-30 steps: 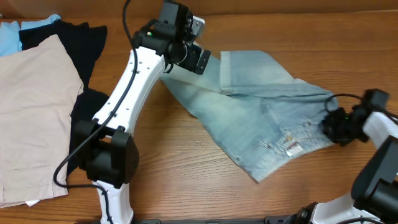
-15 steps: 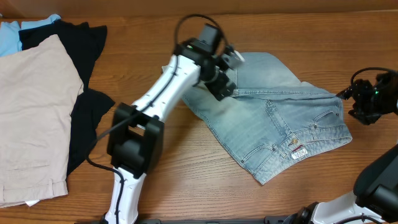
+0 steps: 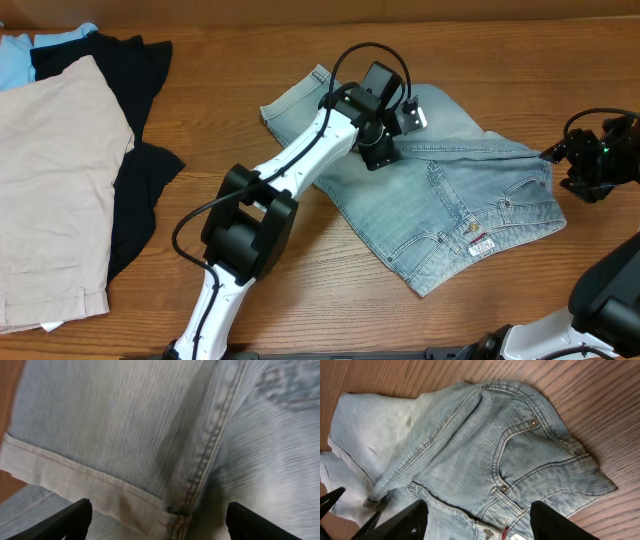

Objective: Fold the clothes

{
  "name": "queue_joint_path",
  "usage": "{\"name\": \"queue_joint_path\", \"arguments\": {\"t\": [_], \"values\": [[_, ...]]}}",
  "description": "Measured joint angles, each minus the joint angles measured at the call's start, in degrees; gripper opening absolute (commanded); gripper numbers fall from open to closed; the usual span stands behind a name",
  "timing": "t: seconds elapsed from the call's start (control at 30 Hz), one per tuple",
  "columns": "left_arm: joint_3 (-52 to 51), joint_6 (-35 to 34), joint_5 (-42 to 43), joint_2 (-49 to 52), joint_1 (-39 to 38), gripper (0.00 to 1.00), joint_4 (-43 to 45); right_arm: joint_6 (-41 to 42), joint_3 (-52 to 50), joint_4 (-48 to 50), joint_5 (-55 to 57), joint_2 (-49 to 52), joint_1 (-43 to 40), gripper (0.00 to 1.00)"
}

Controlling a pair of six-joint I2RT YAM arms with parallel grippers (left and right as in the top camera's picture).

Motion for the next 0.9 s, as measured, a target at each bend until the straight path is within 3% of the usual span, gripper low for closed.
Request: {"name": "queue_joint_path", "arguments": {"t": [0.13, 0.33, 0.43, 0.57, 0.67, 0.9], "values": [[0.0, 1.49, -0.13, 0.39, 0.0, 0.82, 0.42, -0.46, 0.0, 0.02, 0.0, 0.0, 0.0, 0.7], [0.0, 2.75, 1.03, 0.39, -0.02, 0.55, 2.51, -0.7, 0.0, 0.0, -0.02, 0.0, 0.0, 0.7], [0.0, 3.13, 2.95, 0.39, -0.02, 0.58, 1.6, -0.7, 0.0, -0.02, -0.02, 0.0, 0.0, 0.7], [0.0, 3.08, 4.35, 0.42, -0.02, 0.72, 1.42, -0.72, 0.0, -0.04, 0.0, 0.0, 0.0, 0.7], [0.0, 3.1, 4.87, 0.42, -0.02, 0.76, 1.49, -0.7, 0.0, -0.04, -0.02, 0.0, 0.0, 0.7], [0.0, 3.37, 4.02, 2.36, -0.02, 0.59, 2.32, -1.2, 0.0, -0.15, 0.07, 0.0, 0.0, 0.71]]}}
